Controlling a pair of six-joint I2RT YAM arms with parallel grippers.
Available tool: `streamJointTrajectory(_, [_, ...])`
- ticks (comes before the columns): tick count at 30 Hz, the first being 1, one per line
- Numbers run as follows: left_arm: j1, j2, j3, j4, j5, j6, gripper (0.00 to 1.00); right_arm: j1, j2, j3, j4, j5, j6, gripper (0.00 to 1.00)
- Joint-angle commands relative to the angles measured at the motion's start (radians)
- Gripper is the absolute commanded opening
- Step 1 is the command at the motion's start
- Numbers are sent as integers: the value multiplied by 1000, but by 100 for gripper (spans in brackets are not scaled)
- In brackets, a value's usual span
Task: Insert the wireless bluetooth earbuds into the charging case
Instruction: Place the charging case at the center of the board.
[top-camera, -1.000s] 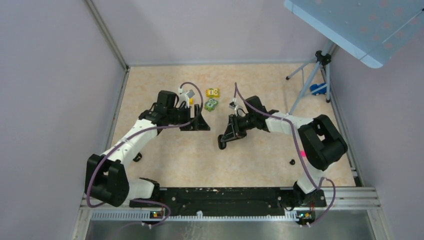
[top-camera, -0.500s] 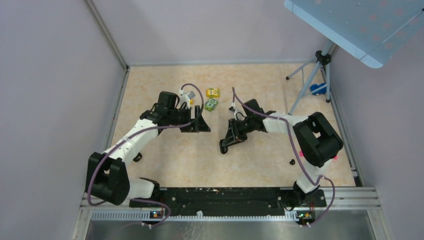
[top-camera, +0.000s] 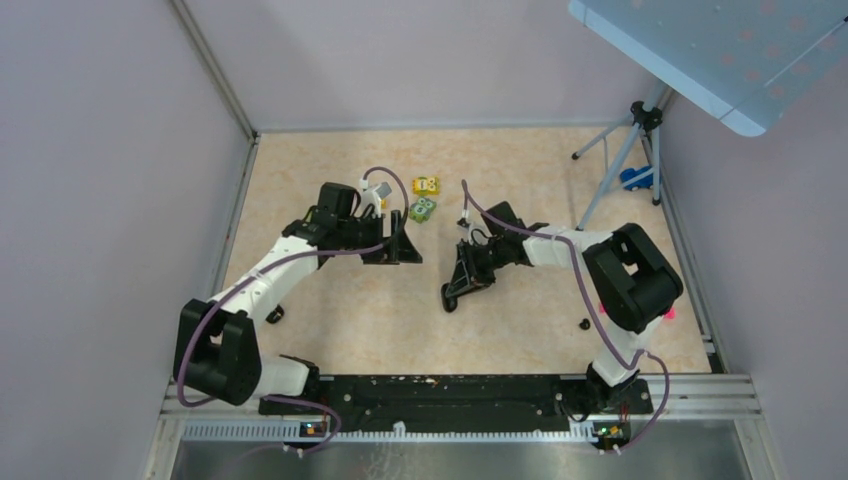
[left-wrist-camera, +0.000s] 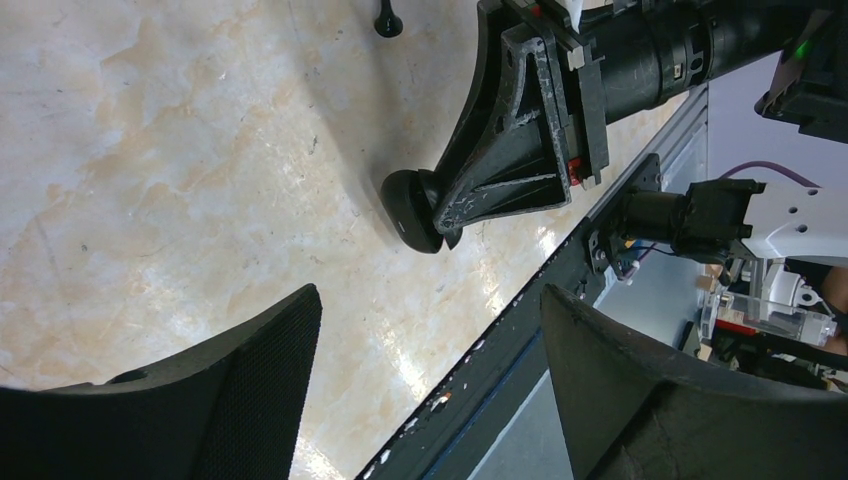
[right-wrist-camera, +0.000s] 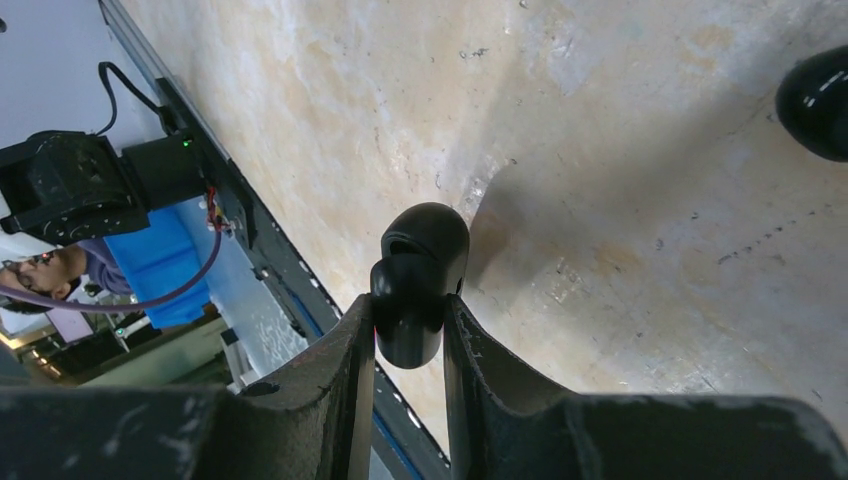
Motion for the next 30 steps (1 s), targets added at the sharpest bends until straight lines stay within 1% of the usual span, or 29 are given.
streamJointTrajectory(1, [3, 18, 2, 36, 31, 0, 85, 22, 17, 44, -35, 39, -36, 23])
streamJointTrajectory(4, [2, 32, 4, 36, 58, -1, 88, 28, 18, 56, -65, 72, -50, 34])
streamJointTrajectory(7, [0, 39, 7, 33, 61, 1, 89, 28, 12, 54, -76, 106, -47, 38])
streamJointTrajectory(8, [0, 40, 10, 28, 58, 6, 89, 29, 6, 55, -80, 120, -44, 42])
streamJointTrajectory(13, [-3, 38, 24, 35, 79, 24, 89, 28, -67, 42, -99, 163, -28, 46])
streamJointTrajectory(18, [-48, 57, 31, 14, 8, 54, 88, 28, -242, -1, -145, 231, -8, 48])
streamJointTrajectory(20, [-82, 80, 47, -1, -21, 70, 88, 28, -325, -9, -190, 297, -14, 50])
streamJointTrajectory(22, [-122, 108, 76, -18, -53, 88, 88, 26, -404, -19, -247, 413, -14, 51])
streamJointTrajectory(23, [-147, 121, 97, -26, -65, 97, 89, 24, -447, -35, -275, 512, 21, 51])
streamJointTrajectory(25, [-202, 150, 137, -36, -114, 123, 90, 14, -544, -98, -282, 655, 86, 52])
streamJointTrajectory(27, [-248, 192, 172, -33, -154, 133, 91, 0, -641, -177, -256, 730, 171, 52])
streamJointTrajectory(30, [-297, 292, 227, -11, -135, 128, 89, -13, -759, -264, -230, 800, 289, 52])
